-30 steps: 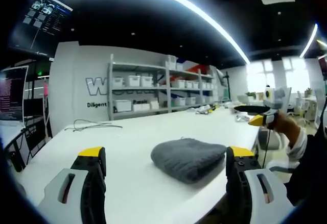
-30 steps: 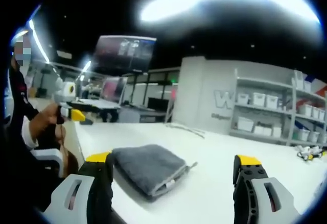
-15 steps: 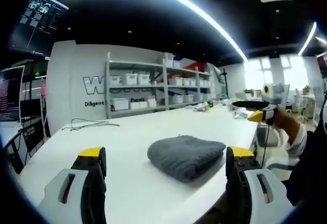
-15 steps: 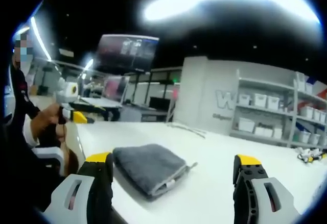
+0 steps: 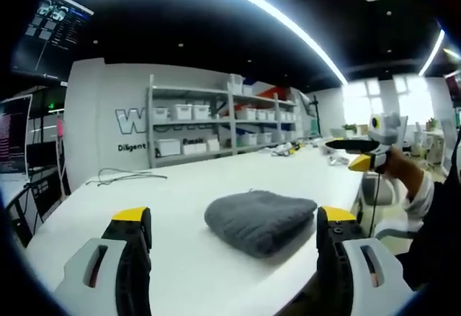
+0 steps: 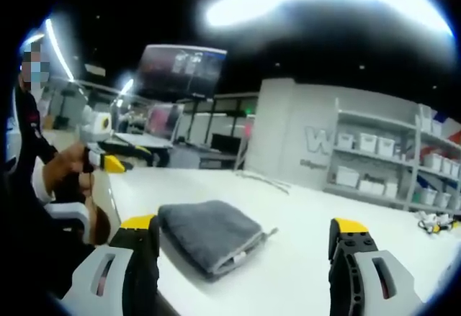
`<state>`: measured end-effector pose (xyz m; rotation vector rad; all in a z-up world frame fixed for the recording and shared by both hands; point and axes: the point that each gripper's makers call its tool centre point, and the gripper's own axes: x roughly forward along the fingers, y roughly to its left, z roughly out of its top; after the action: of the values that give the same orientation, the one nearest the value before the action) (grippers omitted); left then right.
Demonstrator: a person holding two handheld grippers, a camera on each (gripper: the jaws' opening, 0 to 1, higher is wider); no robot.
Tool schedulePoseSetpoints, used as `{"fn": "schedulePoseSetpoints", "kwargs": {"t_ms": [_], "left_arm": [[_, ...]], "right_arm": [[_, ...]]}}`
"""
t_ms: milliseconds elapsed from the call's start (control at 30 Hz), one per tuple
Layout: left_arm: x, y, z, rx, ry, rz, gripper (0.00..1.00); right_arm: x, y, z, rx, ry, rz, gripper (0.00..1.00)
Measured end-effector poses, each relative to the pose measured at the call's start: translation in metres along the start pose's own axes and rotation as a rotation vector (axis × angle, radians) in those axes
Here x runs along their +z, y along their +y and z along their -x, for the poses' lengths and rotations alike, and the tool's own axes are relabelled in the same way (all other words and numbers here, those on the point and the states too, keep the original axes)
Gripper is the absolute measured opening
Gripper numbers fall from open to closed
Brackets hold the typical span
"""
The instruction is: Open the folded towel by lifting each exposed corner and separating the folded layers until the towel lies flat within the target outline without major curled edges
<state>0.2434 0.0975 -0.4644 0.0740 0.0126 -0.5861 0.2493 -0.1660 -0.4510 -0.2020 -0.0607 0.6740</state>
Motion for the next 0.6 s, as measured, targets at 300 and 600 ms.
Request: {"fn": "schedulePoseSetpoints", "kwargs": {"t_ms": [300,600], "left_arm": [[-0.001,-0.011,-0.004,-0.003,0.031,-0.059,0.94],[0.002,-0.010,-0.002,-0.011,0.017,-0.040,0.94]], "right_arm": [[0.000,0.001,0.000,0.000,0.003,0.003,0.99],[-0.005,0.003,-0.005,0.003,0.019,0.006,0.99]]}}
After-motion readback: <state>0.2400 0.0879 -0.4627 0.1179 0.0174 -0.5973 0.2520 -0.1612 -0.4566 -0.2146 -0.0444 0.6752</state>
